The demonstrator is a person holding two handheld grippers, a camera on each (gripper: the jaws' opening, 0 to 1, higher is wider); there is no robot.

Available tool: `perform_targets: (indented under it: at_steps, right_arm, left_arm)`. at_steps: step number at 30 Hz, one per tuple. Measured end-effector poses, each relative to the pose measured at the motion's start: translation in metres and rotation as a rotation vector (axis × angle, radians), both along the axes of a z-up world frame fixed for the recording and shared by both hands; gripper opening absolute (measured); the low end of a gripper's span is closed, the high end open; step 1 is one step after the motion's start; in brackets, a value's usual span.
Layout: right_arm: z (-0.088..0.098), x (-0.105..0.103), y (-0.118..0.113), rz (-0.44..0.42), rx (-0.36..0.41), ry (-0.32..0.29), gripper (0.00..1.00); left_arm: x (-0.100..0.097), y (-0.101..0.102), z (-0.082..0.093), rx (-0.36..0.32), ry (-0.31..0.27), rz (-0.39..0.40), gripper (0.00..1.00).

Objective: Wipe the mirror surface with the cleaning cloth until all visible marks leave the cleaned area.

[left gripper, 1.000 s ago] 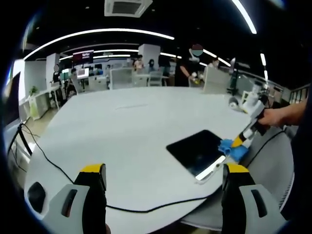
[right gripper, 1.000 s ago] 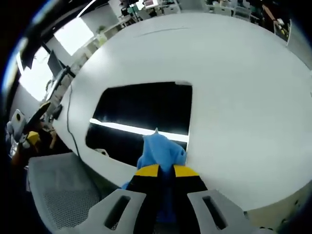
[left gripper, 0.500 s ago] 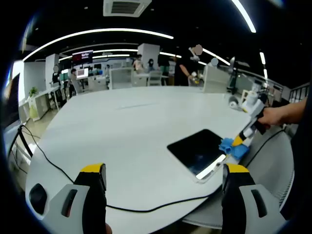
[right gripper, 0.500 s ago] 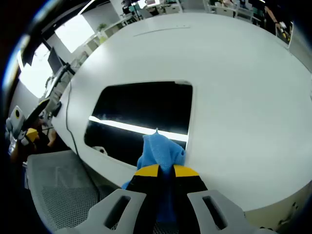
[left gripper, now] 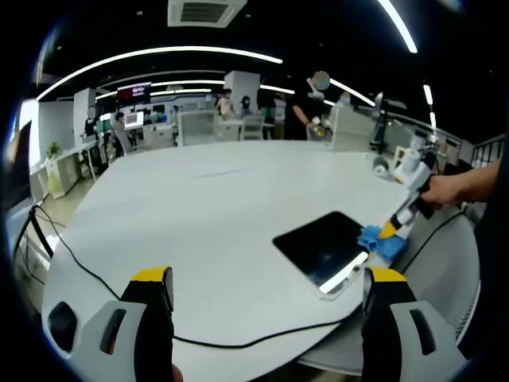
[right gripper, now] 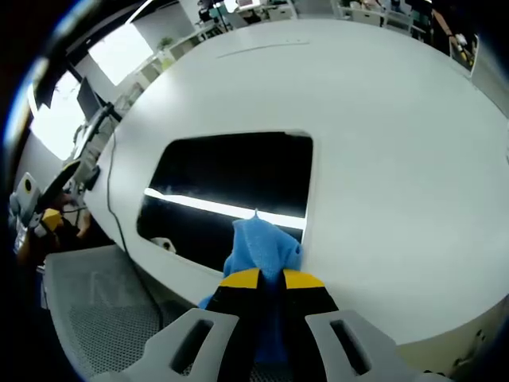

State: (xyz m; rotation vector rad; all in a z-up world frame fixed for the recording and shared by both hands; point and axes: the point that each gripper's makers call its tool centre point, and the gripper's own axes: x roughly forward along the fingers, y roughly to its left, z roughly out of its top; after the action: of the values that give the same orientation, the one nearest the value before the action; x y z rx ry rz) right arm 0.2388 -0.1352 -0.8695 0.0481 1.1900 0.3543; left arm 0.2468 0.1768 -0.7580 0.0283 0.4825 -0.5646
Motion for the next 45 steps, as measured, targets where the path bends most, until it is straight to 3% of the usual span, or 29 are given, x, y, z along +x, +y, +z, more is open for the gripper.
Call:
perform_targets:
  at_steps: [23,45]
  right_arm:
    - [0.000,0.024,0.002,-0.003,-0.021,-0.006,0.04]
    - [0.000,0.063,0.005,-0.005,-0.048,-0.026,0.03]
  left_arm:
    - [-0.001,0.000,-0.003,-0.017,0.006,0.013,1.00]
    - [0.001,0.004,-0.004,-0.013,0.011,0.022,1.00]
